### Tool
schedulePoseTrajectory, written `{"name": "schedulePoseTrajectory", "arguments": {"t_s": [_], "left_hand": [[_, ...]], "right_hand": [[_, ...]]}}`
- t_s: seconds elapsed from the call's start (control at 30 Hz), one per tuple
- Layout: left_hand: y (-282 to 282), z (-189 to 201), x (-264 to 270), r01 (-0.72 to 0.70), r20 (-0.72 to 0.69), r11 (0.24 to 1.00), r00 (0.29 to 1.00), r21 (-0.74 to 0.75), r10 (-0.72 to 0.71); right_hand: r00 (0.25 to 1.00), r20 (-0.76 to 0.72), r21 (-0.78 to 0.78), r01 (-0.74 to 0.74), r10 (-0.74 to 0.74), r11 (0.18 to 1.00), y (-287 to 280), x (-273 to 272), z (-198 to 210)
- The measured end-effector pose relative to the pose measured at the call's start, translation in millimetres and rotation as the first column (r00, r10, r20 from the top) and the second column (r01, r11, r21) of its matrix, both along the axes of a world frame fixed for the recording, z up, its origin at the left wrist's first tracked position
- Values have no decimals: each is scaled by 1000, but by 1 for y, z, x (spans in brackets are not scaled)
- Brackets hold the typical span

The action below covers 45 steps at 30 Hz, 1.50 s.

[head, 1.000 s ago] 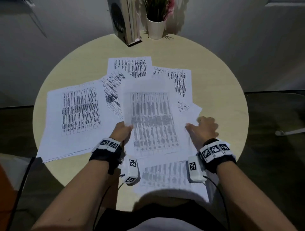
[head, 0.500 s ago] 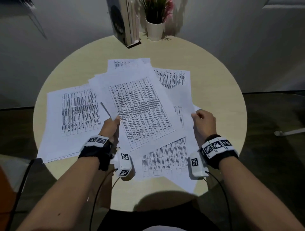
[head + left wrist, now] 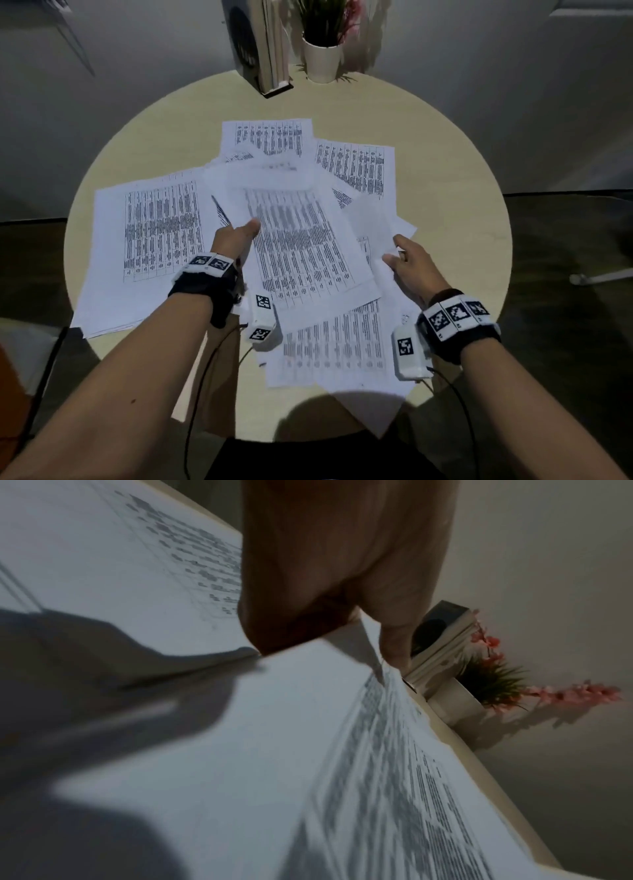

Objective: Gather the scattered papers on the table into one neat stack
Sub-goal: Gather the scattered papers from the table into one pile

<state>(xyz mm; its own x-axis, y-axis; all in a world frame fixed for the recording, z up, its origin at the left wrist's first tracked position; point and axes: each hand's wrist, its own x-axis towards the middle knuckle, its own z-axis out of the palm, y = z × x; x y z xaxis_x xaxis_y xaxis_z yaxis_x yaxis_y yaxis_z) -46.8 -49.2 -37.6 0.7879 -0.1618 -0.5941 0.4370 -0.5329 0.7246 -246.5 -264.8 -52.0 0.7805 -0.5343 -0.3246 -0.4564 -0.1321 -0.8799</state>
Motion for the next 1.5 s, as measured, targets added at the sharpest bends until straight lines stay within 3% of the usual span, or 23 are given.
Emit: {"name": "schedulePoseTrajectory", "arguments": {"t_s": [0.07, 0.2, 0.3, 0.37, 0.43, 0.5, 0.57, 0.6, 0.67, 0.73, 0.8, 0.9, 0.97, 1.07, 1.17, 1.23, 1.3, 1.33, 1.4, 1.5], "left_hand": [[2, 2, 8, 58, 38, 991, 997, 122, -63], [-6, 21, 24, -83, 330, 995, 942, 53, 61], [-14, 65, 50, -121, 528, 988, 835, -99, 156], [-13, 94, 60, -150, 574, 956, 773, -250, 272], [-9, 106, 55, -166, 548, 921, 761, -353, 348], [-8, 101, 44, -164, 477, 907, 807, -388, 349], [-8, 81, 25, -142, 365, 942, 896, -303, 252], [-7, 66, 17, -131, 307, 974, 934, -186, 184], [-6, 44, -3, -129, 145, 990, 980, -56, 136], [-5, 14, -18, 5, 75, 994, 997, 108, -13], [-12, -3, -34, 26, 33, 995, 999, 97, -30], [-24, -11, -46, 53, 41, 978, 997, 202, -62], [-25, -15, -50, 81, 28, 969, 996, 234, -90], [-18, -16, -43, -10, -5, 995, 1000, 100, 11], [-11, -6, -36, -198, -139, 959, 975, -202, 172], [-13, 14, -30, -174, -154, 917, 980, -358, 126], [-18, 43, -17, -63, -47, 835, 998, -547, 45], [-21, 63, -11, -35, 36, 809, 997, -587, 69], [-28, 96, 2, 10, 233, 771, 956, -637, 180], [-31, 124, 8, 138, 425, 709, 871, -692, 246]], "right_hand": [[999, -5, 29, -32, 32, 999, -6, -7, -2], [994, -99, -72, 37, -44, 997, -19, -23, -17], [958, -150, -60, 238, -244, 969, -31, -33, -30], [912, -181, -12, 372, -368, 928, -35, -33, -34], [876, -166, 24, 463, -454, 886, -29, -29, -31], [871, -150, 36, 477, -467, 878, -24, -25, -31], [889, -132, 34, 447, -439, 894, -18, -19, -28], [887, -123, 24, 451, -445, 892, -19, -17, -31], [899, -137, 12, 421, -415, 907, -23, -14, -23], [908, -204, 55, 384, -366, 922, -26, -11, -17], [913, -250, 119, 360, -323, 925, -22, -5, -13], [944, -161, 333, 328, -289, 884, 3, 3, -9], [958, -116, 168, 280, -263, 945, 18, 5, -7], [968, -58, -134, 237, -246, 962, 18, 5, 4], [960, 151, -137, 256, -235, 957, 16, 7, 49], [910, 332, -33, 276, -250, 961, 12, 7, 82], [849, 468, 14, 271, -246, 962, 9, 9, 111], [816, 517, 29, 287, -260, 958, 5, 11, 122], [747, 583, 77, 341, -319, 937, -1, 14, 138], [717, 622, 49, 366, -315, 929, -3, 14, 141]]}}
